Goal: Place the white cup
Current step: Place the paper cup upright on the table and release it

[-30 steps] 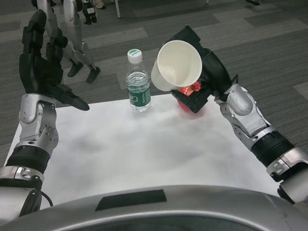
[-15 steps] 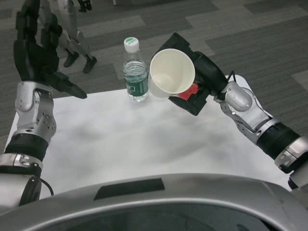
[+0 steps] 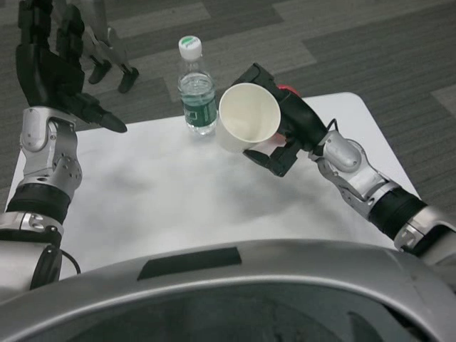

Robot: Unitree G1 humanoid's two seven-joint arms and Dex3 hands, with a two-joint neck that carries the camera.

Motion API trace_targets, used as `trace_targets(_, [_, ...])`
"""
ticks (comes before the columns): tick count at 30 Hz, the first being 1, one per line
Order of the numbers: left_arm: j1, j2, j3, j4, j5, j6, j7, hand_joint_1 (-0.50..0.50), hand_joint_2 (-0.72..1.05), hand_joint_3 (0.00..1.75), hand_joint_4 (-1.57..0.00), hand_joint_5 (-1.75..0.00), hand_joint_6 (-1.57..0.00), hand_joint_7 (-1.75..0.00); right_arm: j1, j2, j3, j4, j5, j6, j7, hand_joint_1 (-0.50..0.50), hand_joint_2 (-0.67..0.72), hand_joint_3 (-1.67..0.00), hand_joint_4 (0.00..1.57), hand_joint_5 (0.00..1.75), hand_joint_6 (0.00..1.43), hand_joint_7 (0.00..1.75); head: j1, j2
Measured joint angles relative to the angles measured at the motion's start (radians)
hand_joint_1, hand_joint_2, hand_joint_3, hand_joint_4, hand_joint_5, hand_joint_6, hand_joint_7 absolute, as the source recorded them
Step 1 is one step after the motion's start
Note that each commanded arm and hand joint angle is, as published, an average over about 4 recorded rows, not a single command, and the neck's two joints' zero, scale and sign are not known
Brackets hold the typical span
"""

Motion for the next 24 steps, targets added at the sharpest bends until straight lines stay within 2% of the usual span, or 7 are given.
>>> trace_targets(5, [-0.01,0.0,-0.001,0.013,0.0,0.0,0.0,-0.39,-0.64,0.09,0.0,-0.21,0.0,-0.35,0.02,0.001,0.002,0.037,0.0,0.001,0.0,-0.42,-0.54,-1.43,0.23,1.43,0.0,1.61,-0.005,-0.011])
trace_targets(8, [-0.023,0.0,-0.004,0.028,0.0,0.0,0.0,-0.39,-0.68,0.09,0.0,-0.21,0.0,-0.35,0.031,0.001,0.005,0.044,0.0,0.001,-0.001,-0.42,-0.54,-1.43,0.23,1.41,0.0,1.61,-0.01,-0.019])
trace_targets(12, [-0.027,0.0,-0.009,0.04,0.0,0.0,0.0,-0.39,-0.64,0.09,0.0,-0.21,0.0,-0.4,0.044,0.001,0.008,0.06,0.0,0.001,-0.001,-0.42,-0.54,-1.43,0.2,1.41,0.0,1.61,-0.012,-0.029])
trace_targets(18, [-0.029,0.0,-0.012,0.049,-0.002,0.0,0.0,-0.39,-0.68,0.09,0.0,-0.21,0.0,-0.38,0.073,0.0,0.014,0.067,0.0,0.001,-0.001,-0.42,-0.54,-1.43,0.2,1.36,0.0,1.61,-0.016,-0.041])
trace_targets(20, [-0.029,0.0,-0.014,0.053,-0.003,0.0,0.0,-0.39,-0.68,0.09,0.0,-0.21,0.0,-0.35,0.085,0.0,0.015,0.067,0.0,0.001,-0.001,-0.4,-0.54,-1.43,0.2,1.36,0.0,1.61,-0.015,-0.044])
trace_targets(24, [-0.031,0.0,-0.015,0.063,-0.006,0.0,0.0,-0.39,-0.64,0.09,0.0,-0.21,0.0,-0.35,0.112,0.0,0.015,0.065,0.0,0.001,-0.001,-0.42,-0.54,-1.43,0.22,1.36,0.0,1.61,-0.017,-0.049])
